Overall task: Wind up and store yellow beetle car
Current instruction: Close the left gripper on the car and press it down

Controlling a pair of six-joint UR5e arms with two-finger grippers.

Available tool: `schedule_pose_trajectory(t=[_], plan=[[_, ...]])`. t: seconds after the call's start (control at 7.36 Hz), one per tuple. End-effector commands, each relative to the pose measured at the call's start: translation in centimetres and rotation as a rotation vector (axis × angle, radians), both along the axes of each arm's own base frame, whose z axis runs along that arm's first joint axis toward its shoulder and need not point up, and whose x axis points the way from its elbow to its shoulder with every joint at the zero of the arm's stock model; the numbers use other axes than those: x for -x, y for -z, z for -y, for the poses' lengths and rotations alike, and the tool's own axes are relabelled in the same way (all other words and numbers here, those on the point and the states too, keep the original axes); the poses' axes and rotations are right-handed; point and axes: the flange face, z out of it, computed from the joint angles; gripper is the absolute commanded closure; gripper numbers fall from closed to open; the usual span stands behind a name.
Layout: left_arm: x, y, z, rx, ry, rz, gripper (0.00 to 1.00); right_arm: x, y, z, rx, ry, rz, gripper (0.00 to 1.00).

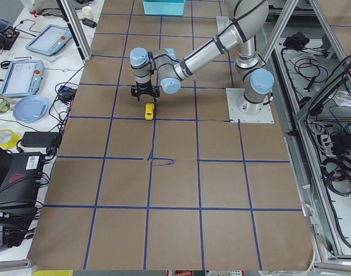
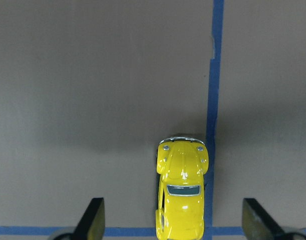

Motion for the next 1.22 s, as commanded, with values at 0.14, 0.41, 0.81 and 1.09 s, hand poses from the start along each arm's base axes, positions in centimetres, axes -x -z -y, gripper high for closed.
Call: schedule_pose_trajectory(t=[0.14,0.41,0.81,1.09], plan=[[-1.4,1.9,-0.3,-0.033,-0.017,-0.010,0.13,-0.1,-0.1,-0.1,0.003,0.001,0.000,0.00],[-1.4,2.4,-0.4,-0.042,-0.026,-0.014,0.14,-0.1,0.0,0.0,0.000,-0.001,0.000,0.00],[-1.5,2.9,-0.2,-0.031,-0.022,-0.009,0.29,-0.1,-0.1,-0.1,0.001,-0.001,0.000,0.00],[-2.1,3.2,-0.1,-0.033,-0.031,-0.010,0.39,-0.1,0.0,0.0,0.000,-0.002,0.000,0.00]])
